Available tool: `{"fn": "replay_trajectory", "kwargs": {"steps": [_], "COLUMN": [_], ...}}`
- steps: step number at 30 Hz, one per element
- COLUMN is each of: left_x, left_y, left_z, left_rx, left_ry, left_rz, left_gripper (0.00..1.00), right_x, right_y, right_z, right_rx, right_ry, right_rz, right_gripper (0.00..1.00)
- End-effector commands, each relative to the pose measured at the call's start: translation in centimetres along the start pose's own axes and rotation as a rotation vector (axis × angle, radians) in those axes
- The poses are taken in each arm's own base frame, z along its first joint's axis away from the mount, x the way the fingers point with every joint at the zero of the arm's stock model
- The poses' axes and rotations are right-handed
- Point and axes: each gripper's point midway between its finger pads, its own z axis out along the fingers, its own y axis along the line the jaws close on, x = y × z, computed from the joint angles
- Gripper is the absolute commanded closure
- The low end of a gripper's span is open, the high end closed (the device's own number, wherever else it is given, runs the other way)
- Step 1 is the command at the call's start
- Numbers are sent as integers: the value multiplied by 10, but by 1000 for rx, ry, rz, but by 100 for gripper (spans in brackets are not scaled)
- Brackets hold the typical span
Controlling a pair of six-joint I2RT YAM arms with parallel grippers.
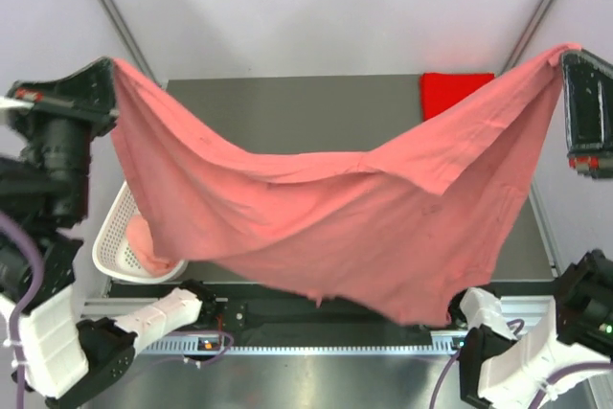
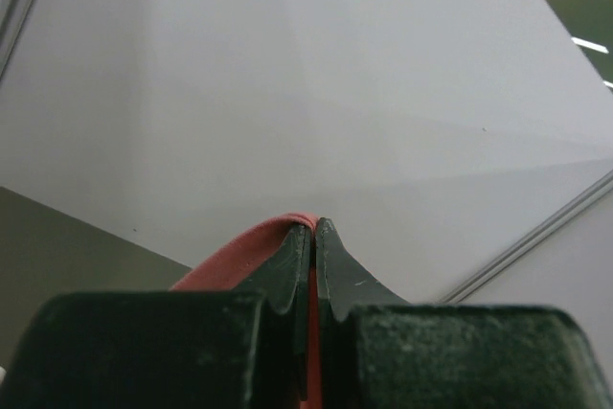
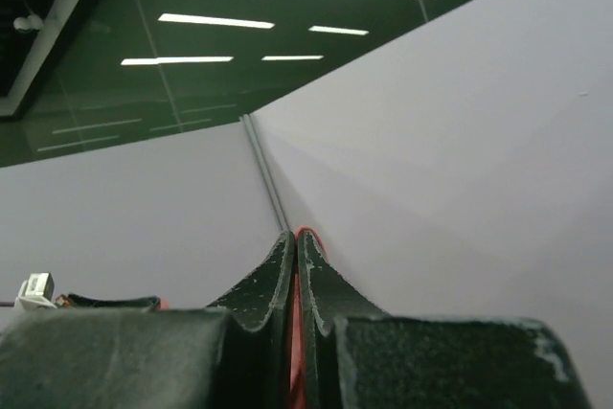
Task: Fold and stack the t-shirts
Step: Flatten the tshirt out
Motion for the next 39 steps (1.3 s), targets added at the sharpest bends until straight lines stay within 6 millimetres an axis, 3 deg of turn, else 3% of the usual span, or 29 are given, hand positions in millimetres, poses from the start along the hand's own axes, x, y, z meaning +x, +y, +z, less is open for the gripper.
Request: {"fn": "replay_trajectory", "kwargs": {"steps": [1,2,6,8,9,13,15,16,18,20,21,22,24,25,26,27,28,29,30,31,32,33,35,39], "left_x": [57,64,107,144,154,236,279,303,341,381,392,417,440,468,476,482,506,509,513,530,528,541,540,541], "left_y": [1,1,4,11,11,40,63,75,101,132,147,168,189,209,209,221,238,231,241,255,250,261,263,277], "left_z": [41,48,78,95,102,131,137,145,148,157,162,165,176,177,184,189,189,200,203,202,212,209,216,222], "left_rx": [-51,-58,-86,-106,-109,-189,-228,-250,-302,-353,-382,-419,-430,-454,-435,-452,-470,-436,-447,-466,-449,-448,-439,-421], "left_ry": [114,121,170,223,225,329,384,401,455,513,524,563,610,661,682,701,750,764,786,823,816,862,869,916], "left_rz": [57,56,57,74,65,102,140,161,201,239,242,258,224,234,217,218,223,200,210,223,216,209,192,134], "left_gripper": [100,100,100,100,100,100,100,100,100,100,100,100,100,100,100,100,100,100,100,100,100,100,100,100], "right_x": [12,14,41,53,69,121,142,164,191,231,244,255,284,303,310,312,326,331,332,347,352,353,367,372], "right_y": [-79,-88,-156,-184,-214,-297,-330,-357,-396,-436,-447,-458,-487,-507,-515,-521,-537,-542,-547,-559,-563,-566,-568,-565], "right_z": [20,22,24,22,18,6,-2,-16,-22,-35,-38,-41,-45,-53,-54,-49,-55,-54,-50,-56,-56,-54,-59,-63], "right_rx": [154,159,258,296,339,444,474,522,546,599,618,633,655,690,699,696,721,722,721,744,750,755,774,826], "right_ry": [35,36,88,105,127,220,229,243,264,334,355,376,423,451,464,465,484,492,498,524,536,541,574,616], "right_rz": [80,62,70,58,81,92,111,148,186,215,219,224,254,284,291,291,312,315,318,342,352,355,387,415], "right_gripper": [100,100,100,100,100,100,100,100,100,100,100,100,100,100,100,100,100,100,100,100,100,100,100,100]}}
